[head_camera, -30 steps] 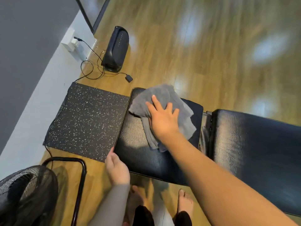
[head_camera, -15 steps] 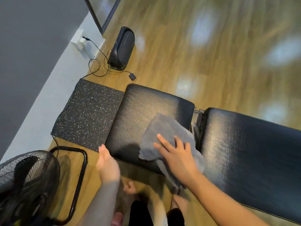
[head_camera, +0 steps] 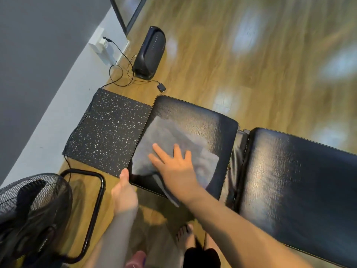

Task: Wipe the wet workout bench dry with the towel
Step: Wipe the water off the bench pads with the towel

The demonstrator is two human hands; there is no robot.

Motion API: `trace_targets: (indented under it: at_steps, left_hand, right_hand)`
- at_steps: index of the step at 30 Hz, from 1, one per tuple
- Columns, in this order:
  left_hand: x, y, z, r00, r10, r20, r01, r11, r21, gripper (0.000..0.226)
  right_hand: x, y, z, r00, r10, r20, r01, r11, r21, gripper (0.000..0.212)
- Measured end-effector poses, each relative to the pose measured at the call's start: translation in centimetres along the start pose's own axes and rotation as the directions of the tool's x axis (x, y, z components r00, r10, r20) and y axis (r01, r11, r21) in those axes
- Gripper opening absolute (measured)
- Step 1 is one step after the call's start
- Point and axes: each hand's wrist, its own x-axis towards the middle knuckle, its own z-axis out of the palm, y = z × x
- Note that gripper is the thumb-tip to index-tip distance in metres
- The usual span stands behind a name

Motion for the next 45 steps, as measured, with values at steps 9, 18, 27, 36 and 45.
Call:
trace_targets:
  at_steps: [9,18,27,36,45]
  left_hand:
    - [-4.1,0.1,2.4,0.858,0.504,0.104,-0.512,0.855,0.081,0.046]
    - [-11.6,-1.9,10.8,0.567,0.553,0.611,-0.821,0.319,0.473,0.082]
    - [-11.1,-4.2,13.5,0.597,0.55,0.584,-0.757,0.144,0.637,0.105]
    - [-13.0,-2.8,13.8,0.662,0.524,0.536,-0.678,0.113,0.726,0.097]
    - [-12.2,-2.8,13.2,0.618,0.541,0.571,-0.723,0.105,0.683,0.099]
  right_hand:
    - [-14.0,9.3,0.7,0.996,-0.082,0.03,0.086,0.98,-0.178,0.045]
    - [-22.3,14.9,0.0,0.997,0.074,0.029,-0.061,0.95,-0.307,0.051]
    - [-24.0,20.2,-0.6,0.951,0.309,-0.012,-0.304,0.926,-0.223,0.061]
    - [-13.0,21.9,-3.2,0.806,0.591,0.02,-0.591,0.806,-0.022,0.066]
    - [-30.6,16.9,3.4,0.997,0.077,0.025,-0.074,0.992,-0.104,0.062]
